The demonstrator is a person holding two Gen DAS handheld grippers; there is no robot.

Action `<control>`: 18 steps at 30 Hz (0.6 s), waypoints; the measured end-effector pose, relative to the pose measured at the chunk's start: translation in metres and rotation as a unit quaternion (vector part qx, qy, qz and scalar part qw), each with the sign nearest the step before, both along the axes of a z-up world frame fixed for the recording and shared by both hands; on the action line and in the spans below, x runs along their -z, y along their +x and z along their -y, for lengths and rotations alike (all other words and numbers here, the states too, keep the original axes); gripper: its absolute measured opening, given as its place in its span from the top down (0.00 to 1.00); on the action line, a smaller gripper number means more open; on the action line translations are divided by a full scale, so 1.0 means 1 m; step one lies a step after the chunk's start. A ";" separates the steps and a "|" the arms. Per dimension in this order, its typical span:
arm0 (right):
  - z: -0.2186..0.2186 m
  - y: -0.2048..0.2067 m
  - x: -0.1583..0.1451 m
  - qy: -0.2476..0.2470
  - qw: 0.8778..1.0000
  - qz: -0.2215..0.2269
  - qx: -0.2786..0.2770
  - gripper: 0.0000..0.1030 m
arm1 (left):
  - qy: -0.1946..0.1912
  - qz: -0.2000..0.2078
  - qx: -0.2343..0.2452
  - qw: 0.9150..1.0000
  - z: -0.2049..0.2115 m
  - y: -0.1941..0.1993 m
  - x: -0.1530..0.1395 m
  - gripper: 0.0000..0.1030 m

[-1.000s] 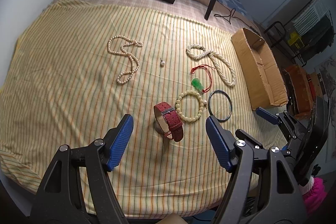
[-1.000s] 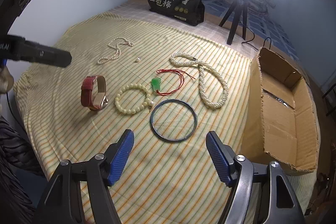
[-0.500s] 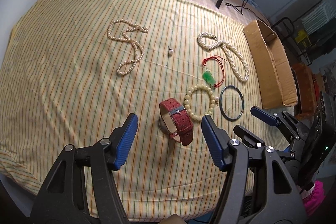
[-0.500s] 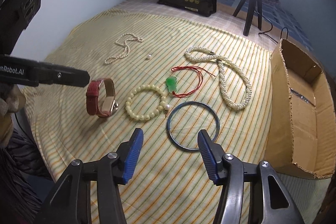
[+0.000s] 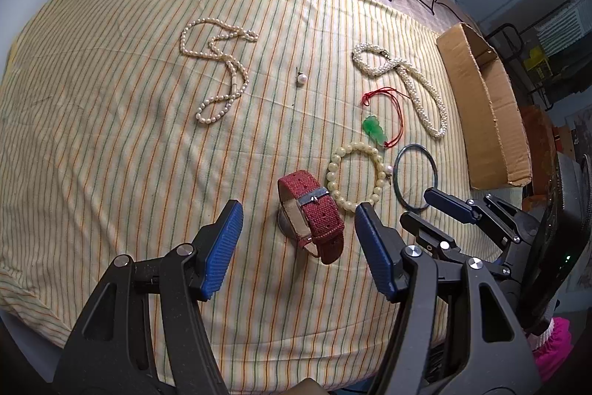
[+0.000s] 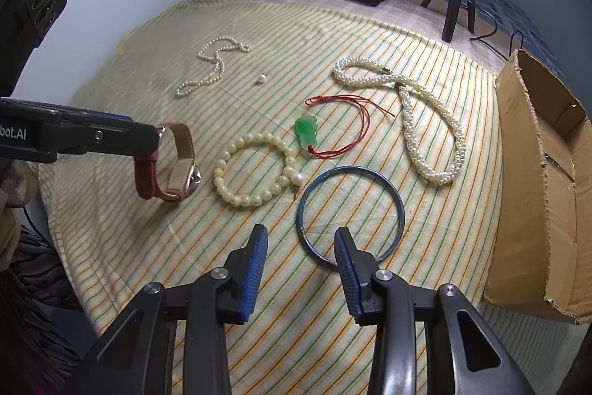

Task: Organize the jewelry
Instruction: 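Move left tool toward red watch while right tool approaches dark blue bangle, then close left tool on red watch strap while right tool grasps blue bangle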

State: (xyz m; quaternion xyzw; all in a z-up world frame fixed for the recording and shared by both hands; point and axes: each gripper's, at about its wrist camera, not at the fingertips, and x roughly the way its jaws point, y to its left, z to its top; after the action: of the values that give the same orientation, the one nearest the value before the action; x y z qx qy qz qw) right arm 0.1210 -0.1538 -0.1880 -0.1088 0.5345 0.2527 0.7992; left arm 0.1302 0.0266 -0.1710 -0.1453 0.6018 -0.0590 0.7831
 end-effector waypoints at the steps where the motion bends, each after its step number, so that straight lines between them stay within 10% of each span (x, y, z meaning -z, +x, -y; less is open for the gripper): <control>1: -0.001 0.001 0.002 -0.003 1.000 0.000 -0.001 0.65 | 0.001 -0.003 -0.001 1.000 0.000 0.001 0.002 0.37; 10: -0.013 -0.001 0.013 -0.063 0.997 0.025 -0.034 0.66 | 0.003 -0.020 -0.002 1.000 0.000 0.004 0.014 0.38; 18: -0.019 -0.004 0.016 -0.088 0.994 0.037 -0.048 0.79 | 0.001 -0.035 0.001 0.999 -0.002 0.008 0.025 0.59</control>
State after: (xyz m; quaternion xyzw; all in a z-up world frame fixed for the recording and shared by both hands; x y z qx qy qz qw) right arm 0.1169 -0.1351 -0.2038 -0.2133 0.5189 0.2383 0.7928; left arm 0.1378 0.0283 -0.1965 -0.1463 0.6291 -0.0540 0.7616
